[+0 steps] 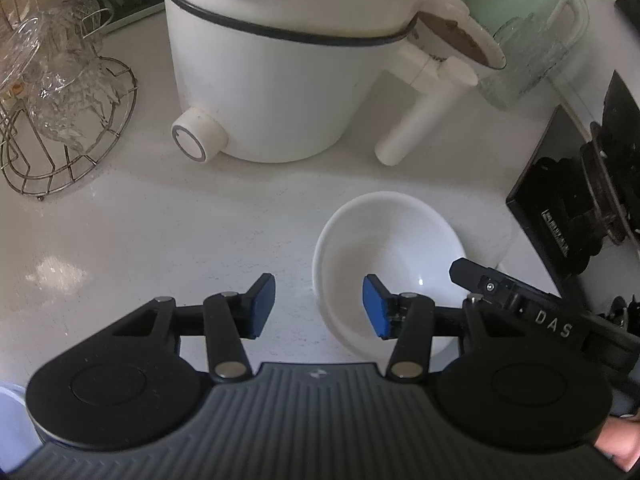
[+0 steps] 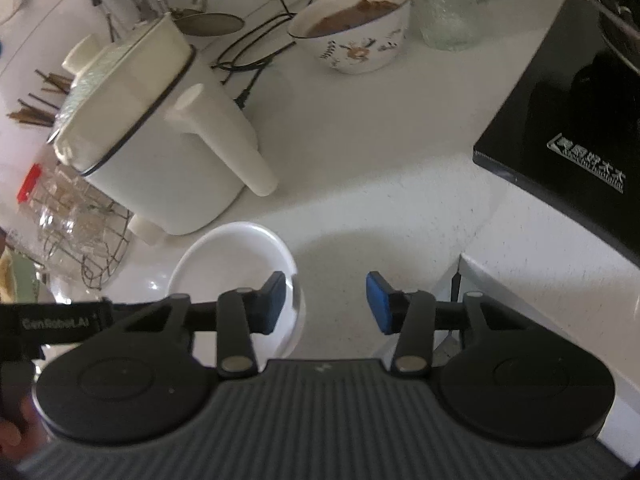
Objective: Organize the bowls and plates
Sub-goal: 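Move both open grippers toward the white ceramic bowl, then close both grippers together on the rim of the white ceramic bowl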
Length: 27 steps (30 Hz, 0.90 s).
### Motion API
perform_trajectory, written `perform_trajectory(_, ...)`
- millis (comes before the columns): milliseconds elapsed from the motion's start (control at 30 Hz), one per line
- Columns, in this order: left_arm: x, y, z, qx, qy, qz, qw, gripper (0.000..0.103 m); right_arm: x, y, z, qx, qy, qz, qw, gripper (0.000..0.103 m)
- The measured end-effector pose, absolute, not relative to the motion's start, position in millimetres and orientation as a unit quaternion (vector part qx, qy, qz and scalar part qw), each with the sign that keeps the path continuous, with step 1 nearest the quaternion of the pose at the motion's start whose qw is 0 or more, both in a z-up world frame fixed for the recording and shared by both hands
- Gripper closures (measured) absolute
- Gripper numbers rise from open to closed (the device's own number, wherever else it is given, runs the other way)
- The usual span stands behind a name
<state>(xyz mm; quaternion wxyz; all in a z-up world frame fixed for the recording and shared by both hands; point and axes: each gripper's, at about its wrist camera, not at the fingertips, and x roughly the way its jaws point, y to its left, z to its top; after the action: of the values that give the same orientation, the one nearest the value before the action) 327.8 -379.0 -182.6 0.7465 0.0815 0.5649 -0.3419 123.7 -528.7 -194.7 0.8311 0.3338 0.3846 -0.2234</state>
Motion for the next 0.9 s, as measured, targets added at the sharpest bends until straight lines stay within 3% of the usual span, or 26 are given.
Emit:
perform_trajectory(133,331.5,-377.7,-186.5,0.08,0.564,-0.342,0.748,0.053,130.4,-520.2,-197.3,0.315,0.392,-0.225,0.835,0.06)
perform_trajectory(267,335.4,-372.3,-193.5,0.061,0.577,-0.353,0.734,0.07,132.4,-521.7,-204.0,0.324,0.399,-0.234,0.825,0.07)
perform_trajectory(400,337.1,-366.0,-196.4,0.044,0.582,-0.359,0.728,0.077,135.2,-519.9,-204.8,0.324,0.404,-0.227,0.825,0.082)
perform_trajectory(900,339.5,-358.3,-199.5,0.025,0.584,-0.38,0.717,0.078,142.5,-505.8,-203.4,0.321,0.412,-0.198,0.83,0.095)
